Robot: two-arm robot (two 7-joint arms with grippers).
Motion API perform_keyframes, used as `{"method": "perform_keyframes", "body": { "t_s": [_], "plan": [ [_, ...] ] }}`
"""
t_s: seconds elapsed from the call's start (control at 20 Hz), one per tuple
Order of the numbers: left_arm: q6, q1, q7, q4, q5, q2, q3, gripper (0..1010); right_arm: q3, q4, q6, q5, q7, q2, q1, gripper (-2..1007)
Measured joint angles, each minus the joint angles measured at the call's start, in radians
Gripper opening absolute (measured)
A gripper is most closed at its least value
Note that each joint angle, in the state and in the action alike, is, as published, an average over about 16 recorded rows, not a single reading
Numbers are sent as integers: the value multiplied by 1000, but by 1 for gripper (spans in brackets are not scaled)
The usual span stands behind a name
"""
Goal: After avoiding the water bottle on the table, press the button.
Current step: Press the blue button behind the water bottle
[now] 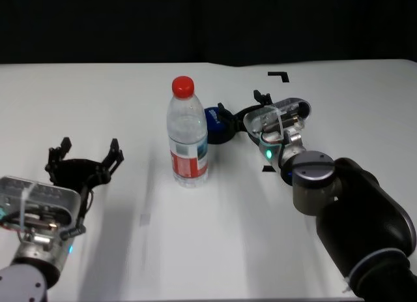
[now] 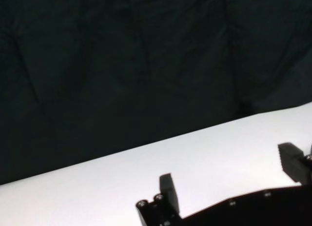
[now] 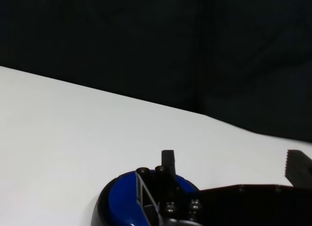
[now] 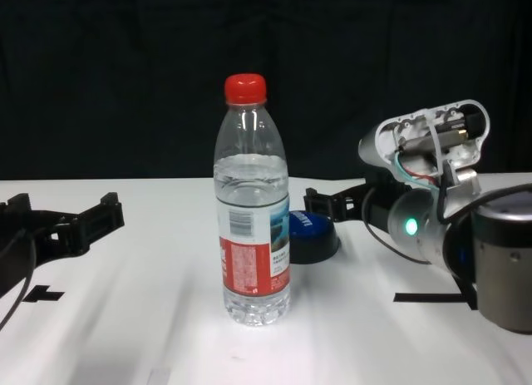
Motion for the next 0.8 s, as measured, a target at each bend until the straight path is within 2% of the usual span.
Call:
{"method": "perform_keyframes", "body": {
  "t_s": [0.8],
  "plan": [
    [0, 0, 0, 0, 0, 0, 0, 1003, 0, 38, 8, -11, -3, -5, 13, 1003]
  ]
}}
